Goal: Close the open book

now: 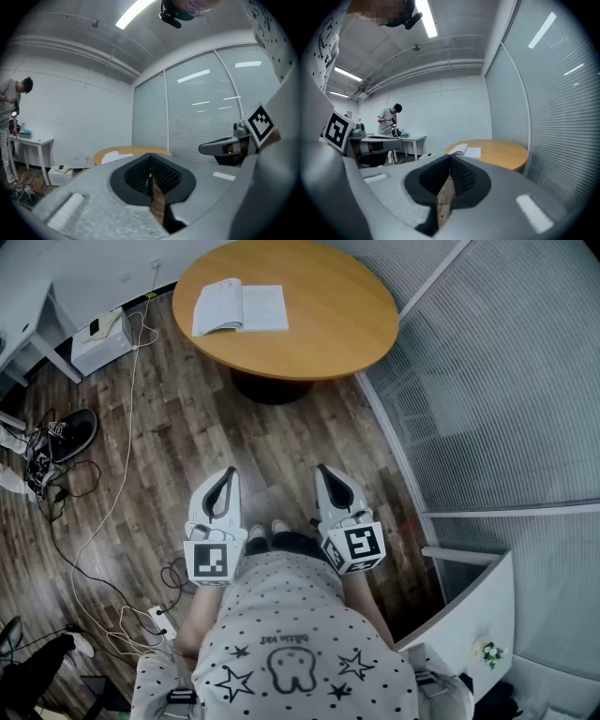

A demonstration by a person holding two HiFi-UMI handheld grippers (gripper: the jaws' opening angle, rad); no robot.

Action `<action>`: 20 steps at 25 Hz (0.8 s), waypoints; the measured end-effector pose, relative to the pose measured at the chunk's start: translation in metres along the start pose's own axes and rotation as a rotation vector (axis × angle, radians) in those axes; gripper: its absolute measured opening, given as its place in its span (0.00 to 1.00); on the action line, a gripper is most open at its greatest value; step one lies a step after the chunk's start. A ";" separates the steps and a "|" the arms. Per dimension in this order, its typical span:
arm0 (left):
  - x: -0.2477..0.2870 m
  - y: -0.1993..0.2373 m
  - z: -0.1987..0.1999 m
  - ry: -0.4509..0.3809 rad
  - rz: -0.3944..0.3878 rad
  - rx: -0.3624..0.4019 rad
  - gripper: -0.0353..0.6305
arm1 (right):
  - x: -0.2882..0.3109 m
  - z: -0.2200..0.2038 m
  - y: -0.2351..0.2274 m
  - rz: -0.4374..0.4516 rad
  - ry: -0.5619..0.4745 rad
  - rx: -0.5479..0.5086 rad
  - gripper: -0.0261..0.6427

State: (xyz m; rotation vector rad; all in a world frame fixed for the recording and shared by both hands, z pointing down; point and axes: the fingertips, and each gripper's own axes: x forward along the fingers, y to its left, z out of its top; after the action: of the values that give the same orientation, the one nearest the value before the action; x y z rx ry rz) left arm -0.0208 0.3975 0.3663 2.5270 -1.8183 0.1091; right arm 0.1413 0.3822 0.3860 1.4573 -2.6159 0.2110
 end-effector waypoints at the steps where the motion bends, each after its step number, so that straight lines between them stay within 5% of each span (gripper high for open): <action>1: 0.001 0.000 0.002 0.001 -0.002 -0.006 0.07 | 0.001 0.001 0.000 0.000 -0.002 -0.002 0.05; 20: 0.003 0.019 -0.007 0.011 0.010 0.011 0.07 | 0.009 0.007 0.007 0.021 -0.043 -0.010 0.05</action>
State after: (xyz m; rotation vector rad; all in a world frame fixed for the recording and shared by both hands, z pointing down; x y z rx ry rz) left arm -0.0379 0.3890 0.3727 2.5190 -1.8320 0.1333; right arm 0.1310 0.3772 0.3808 1.4471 -2.6630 0.1706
